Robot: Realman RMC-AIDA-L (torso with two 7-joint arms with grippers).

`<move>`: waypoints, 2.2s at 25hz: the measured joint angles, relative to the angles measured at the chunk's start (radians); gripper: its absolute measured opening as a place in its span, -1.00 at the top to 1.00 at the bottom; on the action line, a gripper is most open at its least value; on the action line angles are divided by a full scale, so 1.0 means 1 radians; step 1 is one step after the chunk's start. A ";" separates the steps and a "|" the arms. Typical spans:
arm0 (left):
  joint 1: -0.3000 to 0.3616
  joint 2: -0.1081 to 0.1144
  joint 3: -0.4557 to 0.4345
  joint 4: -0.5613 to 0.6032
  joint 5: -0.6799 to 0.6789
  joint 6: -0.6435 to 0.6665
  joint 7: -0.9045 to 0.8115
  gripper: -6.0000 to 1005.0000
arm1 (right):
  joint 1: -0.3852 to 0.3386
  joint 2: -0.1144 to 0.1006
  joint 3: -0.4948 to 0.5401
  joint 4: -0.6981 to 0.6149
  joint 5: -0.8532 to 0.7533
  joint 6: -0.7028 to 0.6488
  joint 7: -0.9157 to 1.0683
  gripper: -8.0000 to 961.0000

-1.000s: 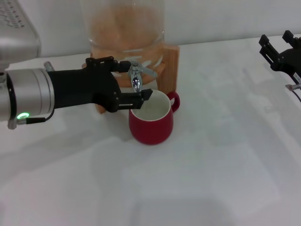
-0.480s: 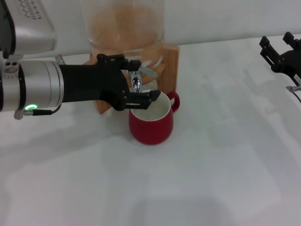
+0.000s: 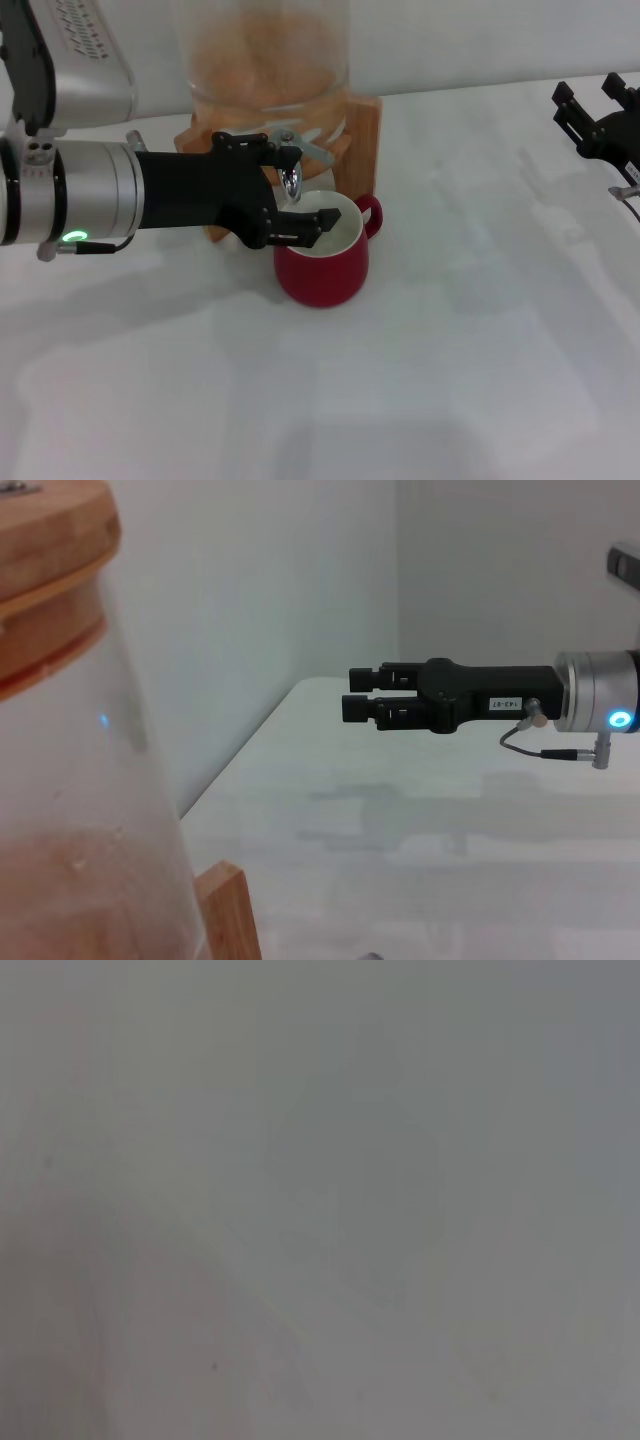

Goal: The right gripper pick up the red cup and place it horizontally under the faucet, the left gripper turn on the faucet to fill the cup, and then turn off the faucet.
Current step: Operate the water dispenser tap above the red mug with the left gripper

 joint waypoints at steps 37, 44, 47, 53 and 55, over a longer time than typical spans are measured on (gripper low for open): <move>-0.067 0.000 0.006 -0.041 0.026 -0.026 0.005 -0.65 | -0.002 -0.002 0.002 0.005 0.011 -0.005 -0.004 -0.42; -0.063 -0.002 0.008 -0.034 0.040 -0.027 -0.008 -0.65 | -0.002 -0.002 0.002 0.005 0.011 -0.003 -0.004 -0.42; -0.054 -0.002 0.003 -0.023 0.041 -0.027 -0.008 -0.65 | -0.002 -0.002 0.002 0.005 0.011 -0.002 -0.004 -0.42; -0.037 -0.002 -0.001 0.008 0.047 -0.028 -0.009 -0.65 | -0.002 -0.001 0.002 0.005 0.011 -0.002 -0.011 -0.43; -0.036 -0.001 -0.001 0.009 0.049 -0.030 -0.009 -0.65 | -0.002 -0.001 0.002 0.005 0.011 -0.002 -0.012 -0.43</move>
